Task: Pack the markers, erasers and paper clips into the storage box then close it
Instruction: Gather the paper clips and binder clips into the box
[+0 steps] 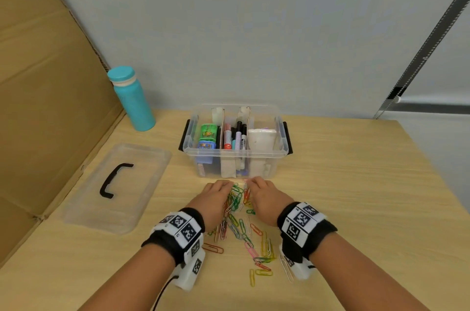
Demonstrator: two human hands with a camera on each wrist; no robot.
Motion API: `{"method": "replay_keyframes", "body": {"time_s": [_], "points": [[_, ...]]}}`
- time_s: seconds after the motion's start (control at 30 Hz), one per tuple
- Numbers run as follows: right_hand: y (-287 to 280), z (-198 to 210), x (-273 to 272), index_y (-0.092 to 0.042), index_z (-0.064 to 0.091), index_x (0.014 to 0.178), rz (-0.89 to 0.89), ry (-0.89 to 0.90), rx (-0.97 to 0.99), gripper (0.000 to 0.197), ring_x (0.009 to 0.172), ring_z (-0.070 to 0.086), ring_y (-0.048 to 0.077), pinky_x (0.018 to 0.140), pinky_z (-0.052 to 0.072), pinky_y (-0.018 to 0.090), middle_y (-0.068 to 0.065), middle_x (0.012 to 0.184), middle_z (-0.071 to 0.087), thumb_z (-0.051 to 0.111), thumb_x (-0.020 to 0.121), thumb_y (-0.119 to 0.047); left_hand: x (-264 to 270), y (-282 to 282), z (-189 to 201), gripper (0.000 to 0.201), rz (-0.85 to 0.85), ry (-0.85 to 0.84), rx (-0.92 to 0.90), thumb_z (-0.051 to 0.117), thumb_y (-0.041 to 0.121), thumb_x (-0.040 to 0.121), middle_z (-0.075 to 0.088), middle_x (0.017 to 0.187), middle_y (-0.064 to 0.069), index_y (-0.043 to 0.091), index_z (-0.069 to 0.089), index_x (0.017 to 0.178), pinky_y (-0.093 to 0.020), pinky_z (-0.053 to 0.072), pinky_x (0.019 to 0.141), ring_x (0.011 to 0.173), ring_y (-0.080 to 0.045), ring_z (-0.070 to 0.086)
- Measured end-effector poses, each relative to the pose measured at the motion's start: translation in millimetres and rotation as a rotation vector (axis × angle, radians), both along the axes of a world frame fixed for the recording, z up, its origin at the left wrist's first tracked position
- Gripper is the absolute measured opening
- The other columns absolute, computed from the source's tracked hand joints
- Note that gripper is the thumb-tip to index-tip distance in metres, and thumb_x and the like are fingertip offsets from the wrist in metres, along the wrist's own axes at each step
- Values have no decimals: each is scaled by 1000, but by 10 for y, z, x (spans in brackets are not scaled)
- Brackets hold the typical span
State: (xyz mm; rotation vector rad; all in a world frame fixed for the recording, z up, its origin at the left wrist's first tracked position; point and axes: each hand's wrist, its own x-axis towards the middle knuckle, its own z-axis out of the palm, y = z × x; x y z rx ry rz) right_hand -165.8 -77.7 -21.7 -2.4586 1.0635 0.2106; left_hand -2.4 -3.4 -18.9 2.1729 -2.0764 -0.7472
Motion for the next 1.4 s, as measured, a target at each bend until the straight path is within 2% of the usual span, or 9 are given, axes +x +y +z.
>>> {"method": "replay_keyframes", "body": {"time_s": [0.27,0.4,0.53,0.67,0.87,1.0,1.13,1.23,1.4], "points": [[141,189,-411,-21,39,141,52,-88,91,49,121,45,17,103,39,32,-2,135,43,51,94,-24,-79,104,-99,69,-220,-73,8,46,5,87,23,151,5,27,24,147,-37,33,109,130,-22,27],[198,339,-756,-26,32,137,-131,69,82,87,113,47,17,96,46,35,-4,127,35,76,67,-52,-58,362,14,50,-171,38,-145,48,26,93,35,137,10,28,36,140,-26,35,105,122,-12,33],[430,240,-897,-21,21,137,-233,306,208,114,113,55,27,92,49,37,4,138,33,88,50,-50,-164,540,127,29,-272,85,-77,61,40,84,48,107,14,30,54,110,-24,45,84,97,-5,47],[538,110,-780,-20,29,126,-301,118,256,93,103,58,26,83,53,35,6,130,41,89,57,-36,-484,587,48,29,-387,87,78,67,43,79,49,94,13,24,57,98,-26,43,74,83,-7,49],[384,116,-557,-16,39,114,-332,-90,238,51,80,53,15,70,52,30,-10,83,43,74,78,-25,-556,393,34,23,-253,50,-20,63,39,85,55,97,6,21,56,98,-28,43,73,84,-14,54],[222,136,-676,-19,39,116,-397,-2,115,68,94,53,17,76,46,27,-1,110,45,78,69,-48,-178,383,141,24,-63,77,-138,65,39,83,49,98,14,29,54,101,-19,41,72,85,-5,50],[169,38,-660,-17,27,137,-386,140,86,107,118,42,24,100,43,38,5,130,31,78,56,-64,189,374,59,68,24,11,-61,72,48,74,41,123,13,34,40,133,-28,43,96,113,-10,41],[176,1,-497,-22,32,133,-330,90,81,91,115,41,25,99,43,38,4,125,33,78,62,-57,169,304,-30,90,10,32,-1,74,51,69,37,131,10,32,28,144,-32,38,104,120,-14,34],[207,-19,-297,-24,43,125,-257,7,78,47,109,47,27,94,43,36,6,121,41,64,85,-38,4,134,-105,71,-16,46,-25,72,45,75,42,122,7,32,41,137,-31,39,101,114,-16,41]]}}
